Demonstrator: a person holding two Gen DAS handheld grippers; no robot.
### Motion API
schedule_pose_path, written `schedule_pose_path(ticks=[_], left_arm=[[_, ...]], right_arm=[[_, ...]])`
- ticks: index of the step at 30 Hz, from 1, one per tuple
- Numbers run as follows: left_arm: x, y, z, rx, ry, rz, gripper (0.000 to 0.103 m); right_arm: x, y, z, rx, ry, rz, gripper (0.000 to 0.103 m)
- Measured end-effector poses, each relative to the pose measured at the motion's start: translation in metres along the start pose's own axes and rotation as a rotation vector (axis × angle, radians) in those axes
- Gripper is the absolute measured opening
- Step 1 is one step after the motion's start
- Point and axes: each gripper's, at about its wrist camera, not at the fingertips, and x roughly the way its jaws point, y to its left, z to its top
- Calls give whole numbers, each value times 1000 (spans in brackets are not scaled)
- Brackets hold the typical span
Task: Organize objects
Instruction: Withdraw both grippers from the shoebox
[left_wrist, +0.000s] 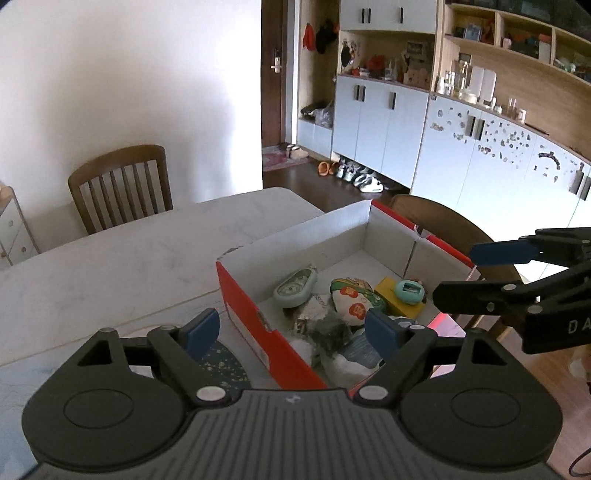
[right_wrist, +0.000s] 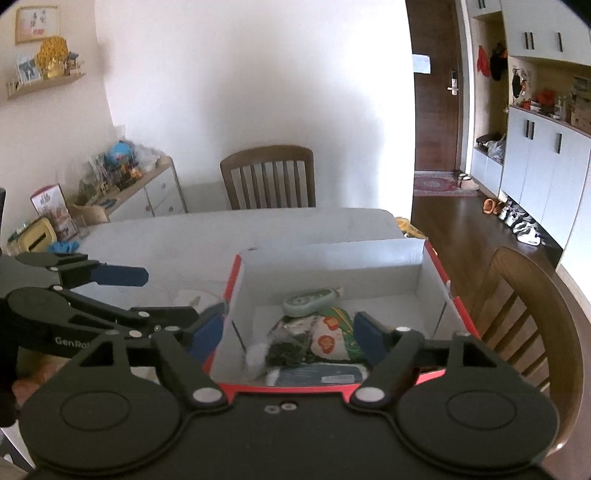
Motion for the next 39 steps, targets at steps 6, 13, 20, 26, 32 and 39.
schedule_pose_path(ticks=[6,13,20,26,32,39], left_arm=[[-16,9,-6,-2,-33,-5,98],[-28,14,-13,17,-62,-16,103],[-45,15,-24,44,-107,-32,103],[-53,19,-32,42,-123,-27,103],[-57,25,-38,30,-121,-35,103],[-58,34,-45,3,-104,-64,103]], right_arm=[[-7,8,-7,45,-26,-20,98],[-16,16,-13,83,-55,-37,102],[-21,27,-20,104,-61,-39,102],[-24,34,-26,123,-61,-46,102],[-23,44,-31,120,-53,-53,102],[-24,55,-35,119,-48,-62,102]])
